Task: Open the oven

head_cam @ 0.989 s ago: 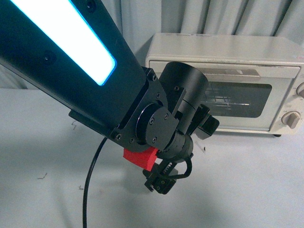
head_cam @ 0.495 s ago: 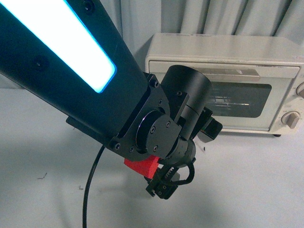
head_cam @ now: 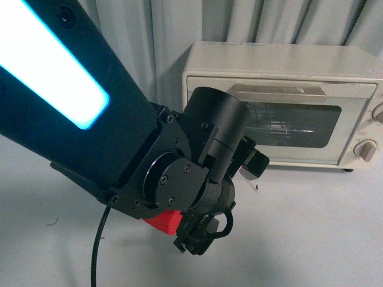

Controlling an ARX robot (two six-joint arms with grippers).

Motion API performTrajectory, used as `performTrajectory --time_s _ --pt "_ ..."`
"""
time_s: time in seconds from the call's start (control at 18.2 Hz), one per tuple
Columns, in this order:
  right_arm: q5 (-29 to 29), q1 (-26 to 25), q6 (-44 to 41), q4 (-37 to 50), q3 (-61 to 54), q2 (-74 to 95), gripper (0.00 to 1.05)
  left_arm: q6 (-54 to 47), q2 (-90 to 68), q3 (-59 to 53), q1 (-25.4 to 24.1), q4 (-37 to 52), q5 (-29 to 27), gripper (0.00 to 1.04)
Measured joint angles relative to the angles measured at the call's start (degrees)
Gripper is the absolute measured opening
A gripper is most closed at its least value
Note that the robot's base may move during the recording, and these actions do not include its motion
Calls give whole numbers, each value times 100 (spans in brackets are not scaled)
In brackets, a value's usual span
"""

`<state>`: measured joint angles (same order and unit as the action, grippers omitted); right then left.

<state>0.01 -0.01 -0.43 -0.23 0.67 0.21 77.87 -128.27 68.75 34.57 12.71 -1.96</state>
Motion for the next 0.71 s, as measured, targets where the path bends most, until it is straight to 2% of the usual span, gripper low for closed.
performTrajectory --time_s 0.71 --pt "0 0 0 -2 0 0 98 -289 57 -140 48 59 -160 98"
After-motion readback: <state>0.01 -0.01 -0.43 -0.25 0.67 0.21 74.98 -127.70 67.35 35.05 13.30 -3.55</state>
